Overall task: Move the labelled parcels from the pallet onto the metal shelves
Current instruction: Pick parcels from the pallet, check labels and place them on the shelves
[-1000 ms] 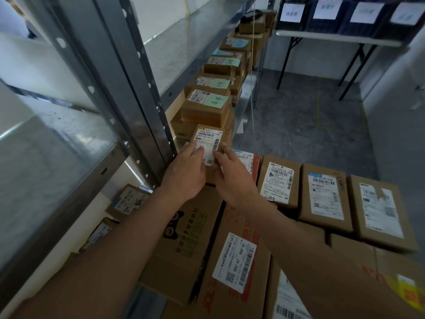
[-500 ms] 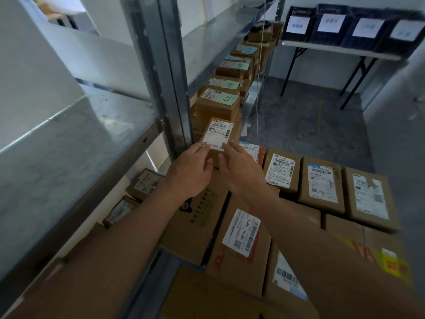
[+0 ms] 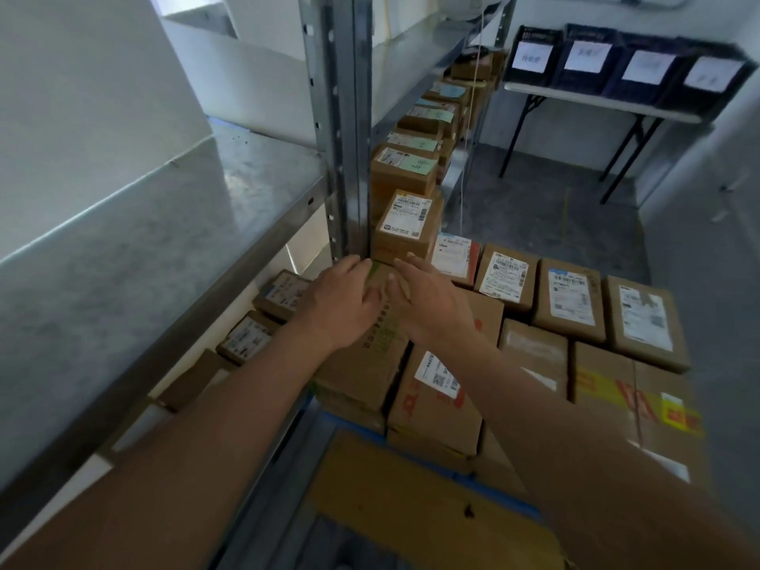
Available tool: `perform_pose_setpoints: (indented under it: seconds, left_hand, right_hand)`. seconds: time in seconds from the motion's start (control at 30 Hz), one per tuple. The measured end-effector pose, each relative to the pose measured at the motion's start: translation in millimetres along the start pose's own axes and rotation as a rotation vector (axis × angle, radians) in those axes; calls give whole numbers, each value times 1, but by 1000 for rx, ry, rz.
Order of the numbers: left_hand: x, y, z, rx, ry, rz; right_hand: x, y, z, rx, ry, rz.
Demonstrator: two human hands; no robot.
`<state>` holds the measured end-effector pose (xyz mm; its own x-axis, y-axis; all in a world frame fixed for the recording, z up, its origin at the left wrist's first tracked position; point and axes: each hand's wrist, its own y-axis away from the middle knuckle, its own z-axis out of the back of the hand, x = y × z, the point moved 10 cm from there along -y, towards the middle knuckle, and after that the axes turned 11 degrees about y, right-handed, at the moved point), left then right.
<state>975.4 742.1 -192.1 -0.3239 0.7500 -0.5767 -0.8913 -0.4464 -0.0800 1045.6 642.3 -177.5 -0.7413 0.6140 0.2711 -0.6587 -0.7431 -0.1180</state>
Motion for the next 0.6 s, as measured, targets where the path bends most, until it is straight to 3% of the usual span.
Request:
perform_pose_setpoints:
  seconds: [0.6]
  left_hand:
    - [112, 139, 6, -166, -54, 395]
  right_hand:
    - [103, 34, -93, 156, -51, 478]
